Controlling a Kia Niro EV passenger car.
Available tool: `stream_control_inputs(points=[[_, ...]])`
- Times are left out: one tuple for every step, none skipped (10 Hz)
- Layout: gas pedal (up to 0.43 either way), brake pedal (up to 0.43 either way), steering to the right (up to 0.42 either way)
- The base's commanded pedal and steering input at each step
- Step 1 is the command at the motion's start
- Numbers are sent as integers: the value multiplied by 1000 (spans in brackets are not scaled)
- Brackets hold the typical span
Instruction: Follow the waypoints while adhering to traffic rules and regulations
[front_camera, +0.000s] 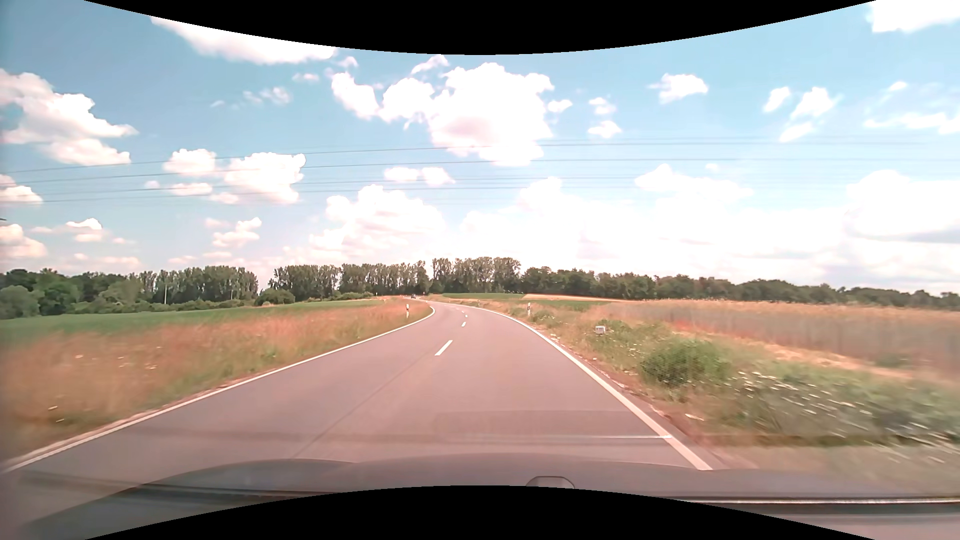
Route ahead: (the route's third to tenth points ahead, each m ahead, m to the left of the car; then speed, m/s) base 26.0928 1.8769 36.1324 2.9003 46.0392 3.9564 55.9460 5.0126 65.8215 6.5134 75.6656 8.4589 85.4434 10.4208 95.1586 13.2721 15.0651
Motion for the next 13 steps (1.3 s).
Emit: stream_control_inputs(points=[[8,0,-17],[8,0,-17],[8,0,-18],[8,0,-18],[8,0,-18],[8,0,-18],[8,0,-18],[8,0,-18],[8,0,-18],[8,0,-17],[8,0,-17],[8,0,-17],[8,0,-17]])
